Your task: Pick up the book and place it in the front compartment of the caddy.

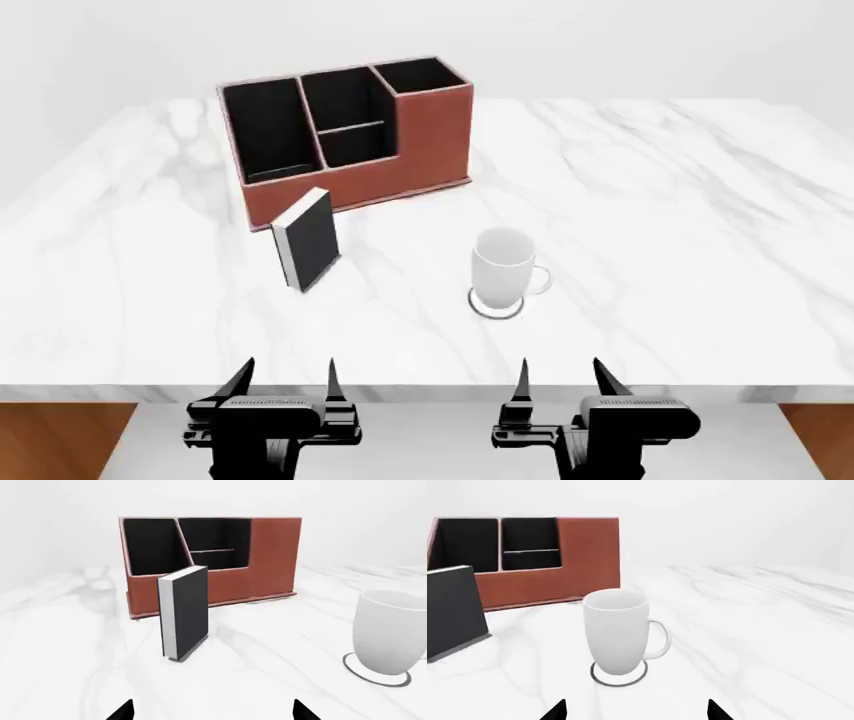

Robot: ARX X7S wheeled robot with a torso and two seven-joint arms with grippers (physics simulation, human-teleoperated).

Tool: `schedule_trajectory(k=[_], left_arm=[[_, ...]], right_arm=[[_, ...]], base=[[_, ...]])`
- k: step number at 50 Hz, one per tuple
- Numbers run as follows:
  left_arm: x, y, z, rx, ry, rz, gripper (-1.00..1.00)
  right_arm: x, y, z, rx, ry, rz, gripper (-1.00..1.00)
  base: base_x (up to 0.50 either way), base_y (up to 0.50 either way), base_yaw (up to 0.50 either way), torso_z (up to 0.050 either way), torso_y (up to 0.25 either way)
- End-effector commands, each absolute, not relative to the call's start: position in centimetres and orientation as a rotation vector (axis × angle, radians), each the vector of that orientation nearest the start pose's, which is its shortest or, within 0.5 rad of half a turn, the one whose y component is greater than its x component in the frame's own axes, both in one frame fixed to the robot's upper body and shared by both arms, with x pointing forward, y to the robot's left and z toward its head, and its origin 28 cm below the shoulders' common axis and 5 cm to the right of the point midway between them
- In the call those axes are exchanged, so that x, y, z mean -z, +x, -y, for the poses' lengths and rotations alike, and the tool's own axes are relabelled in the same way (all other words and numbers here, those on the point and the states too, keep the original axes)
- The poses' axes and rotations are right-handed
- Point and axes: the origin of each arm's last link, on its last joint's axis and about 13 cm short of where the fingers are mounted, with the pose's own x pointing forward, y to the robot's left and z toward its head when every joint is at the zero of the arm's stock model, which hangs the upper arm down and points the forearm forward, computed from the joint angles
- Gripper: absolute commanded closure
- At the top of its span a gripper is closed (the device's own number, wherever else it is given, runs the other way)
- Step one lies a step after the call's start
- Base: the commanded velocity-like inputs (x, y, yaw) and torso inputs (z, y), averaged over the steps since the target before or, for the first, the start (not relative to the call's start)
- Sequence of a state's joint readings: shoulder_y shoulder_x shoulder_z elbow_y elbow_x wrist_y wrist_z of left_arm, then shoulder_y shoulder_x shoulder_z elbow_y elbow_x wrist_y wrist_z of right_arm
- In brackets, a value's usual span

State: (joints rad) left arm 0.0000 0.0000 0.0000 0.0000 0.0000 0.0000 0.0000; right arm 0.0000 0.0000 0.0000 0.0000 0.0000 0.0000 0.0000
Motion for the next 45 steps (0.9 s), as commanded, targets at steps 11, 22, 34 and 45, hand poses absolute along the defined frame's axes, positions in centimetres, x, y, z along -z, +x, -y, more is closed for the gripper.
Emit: schedule_trajectory(k=[11,22,34,45], left_arm=[[-1.0,21.0,-20.6,-0.008,-0.007,-0.03,-1.0],[-1.9,21.3,-20.8,-0.001,-0.013,-0.045,-1.0],[-21.8,23.5,-22.6,0.061,0.249,0.073,-1.0],[-21.5,24.3,-23.1,0.048,0.239,0.065,-1.0]], right_arm=[[-1.3,20.9,9.6,-0.024,0.009,-0.023,-1.0],[-2.5,21.7,9.5,-0.001,0.001,-0.061,-1.0],[-20.7,24.9,9.2,-0.105,0.04,0.005,-1.0],[-22.5,25.9,9.3,-0.096,0.041,0.036,-1.0]], base=[[0.0,-0.25,0.0,0.0,0.0],[0.0,-0.14,0.0,0.0,0.0],[0.0,0.0,0.0,0.0,0.0],[0.09,0.0,0.0,0.0,0.0]])
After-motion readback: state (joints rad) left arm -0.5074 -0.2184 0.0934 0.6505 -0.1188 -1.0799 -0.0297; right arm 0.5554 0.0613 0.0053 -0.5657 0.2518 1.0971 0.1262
